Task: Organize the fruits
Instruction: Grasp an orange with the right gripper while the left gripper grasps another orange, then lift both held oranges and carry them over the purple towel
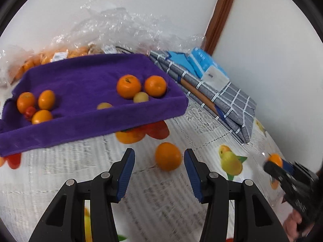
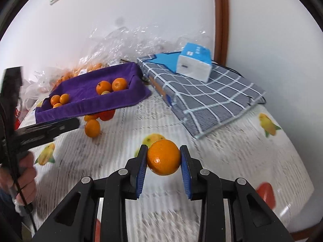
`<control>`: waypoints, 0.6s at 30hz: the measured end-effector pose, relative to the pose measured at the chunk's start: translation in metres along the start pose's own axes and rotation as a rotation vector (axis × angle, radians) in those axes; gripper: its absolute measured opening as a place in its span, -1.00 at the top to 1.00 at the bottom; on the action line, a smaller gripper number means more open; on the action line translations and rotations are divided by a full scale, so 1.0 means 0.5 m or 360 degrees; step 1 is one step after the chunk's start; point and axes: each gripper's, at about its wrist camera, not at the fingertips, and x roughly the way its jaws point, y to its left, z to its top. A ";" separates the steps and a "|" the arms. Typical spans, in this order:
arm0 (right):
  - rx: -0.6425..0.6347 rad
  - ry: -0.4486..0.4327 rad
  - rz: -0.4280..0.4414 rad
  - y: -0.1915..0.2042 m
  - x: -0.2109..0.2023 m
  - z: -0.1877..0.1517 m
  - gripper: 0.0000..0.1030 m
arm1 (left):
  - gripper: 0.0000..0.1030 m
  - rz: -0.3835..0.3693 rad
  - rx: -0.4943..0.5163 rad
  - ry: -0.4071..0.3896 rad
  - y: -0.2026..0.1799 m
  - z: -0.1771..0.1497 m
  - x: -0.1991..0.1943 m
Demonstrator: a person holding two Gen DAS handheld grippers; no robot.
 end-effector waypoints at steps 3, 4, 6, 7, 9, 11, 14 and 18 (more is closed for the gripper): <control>0.0023 0.0022 0.0005 -0.012 -0.009 -0.016 0.38 | 0.06 0.0009 -0.0028 0.0028 -0.013 0.000 0.027; 0.0023 0.0036 0.0011 -0.014 -0.009 -0.022 0.39 | 0.06 0.0033 -0.0037 0.0041 -0.017 0.000 0.037; 0.0022 0.0055 0.0015 -0.012 -0.004 -0.027 0.38 | 0.37 0.0076 -0.0044 0.0080 -0.022 0.000 0.057; 0.0020 0.0068 0.0020 -0.010 -0.002 -0.029 0.39 | 0.39 0.0082 -0.0048 0.0095 -0.024 -0.002 0.064; 0.0024 0.0083 0.0036 -0.005 0.000 -0.031 0.39 | 0.40 0.0087 -0.0042 0.0070 -0.026 -0.002 0.055; 0.0019 0.0089 0.0057 0.004 -0.004 -0.030 0.39 | 0.40 0.0077 -0.0031 0.0054 -0.023 -0.003 0.036; -0.0002 0.0087 0.0069 0.021 -0.010 -0.024 0.39 | 0.40 0.0124 -0.0035 0.0015 -0.005 -0.002 -0.005; -0.0026 0.0075 0.0086 0.054 -0.015 0.001 0.39 | 0.40 0.0185 -0.0097 -0.0016 0.045 -0.001 -0.070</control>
